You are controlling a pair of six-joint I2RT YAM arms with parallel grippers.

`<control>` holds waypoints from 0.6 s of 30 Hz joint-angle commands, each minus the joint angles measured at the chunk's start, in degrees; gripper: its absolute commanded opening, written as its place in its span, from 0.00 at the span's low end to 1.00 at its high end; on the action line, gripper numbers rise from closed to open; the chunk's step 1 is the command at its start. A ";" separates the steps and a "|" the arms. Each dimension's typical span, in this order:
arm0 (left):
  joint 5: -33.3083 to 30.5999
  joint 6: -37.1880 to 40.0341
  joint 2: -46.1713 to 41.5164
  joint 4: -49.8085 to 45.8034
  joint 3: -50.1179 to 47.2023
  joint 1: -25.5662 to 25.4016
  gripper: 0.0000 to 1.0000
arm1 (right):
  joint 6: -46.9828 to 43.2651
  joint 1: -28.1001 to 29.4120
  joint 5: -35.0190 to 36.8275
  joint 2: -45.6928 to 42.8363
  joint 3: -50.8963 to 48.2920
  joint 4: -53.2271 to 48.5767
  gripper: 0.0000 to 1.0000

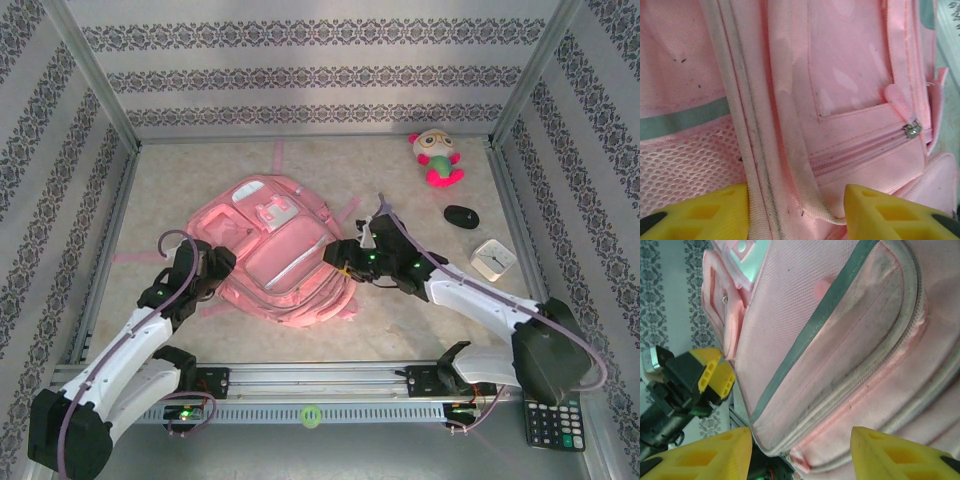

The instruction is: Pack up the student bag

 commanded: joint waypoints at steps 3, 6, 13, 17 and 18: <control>-0.48 1.47 1.94 1.28 -0.55 -0.86 0.47 | 8.91 0.83 -0.16 4.50 -2.32 15.06 0.53; -0.92 1.75 2.81 1.65 -0.60 -0.85 0.47 | 11.49 1.67 1.94 6.35 -2.83 17.98 0.54; -3.89 3.80 3.74 3.30 -0.25 -0.72 0.45 | 13.09 2.26 8.67 4.12 -6.22 15.95 0.64; -5.97 5.66 5.00 5.21 0.14 -0.13 0.34 | 14.53 2.57 10.57 3.31 -8.26 16.45 0.62; -5.95 6.08 5.63 5.80 0.27 0.13 0.29 | 14.34 2.73 10.31 3.73 -7.75 16.84 0.61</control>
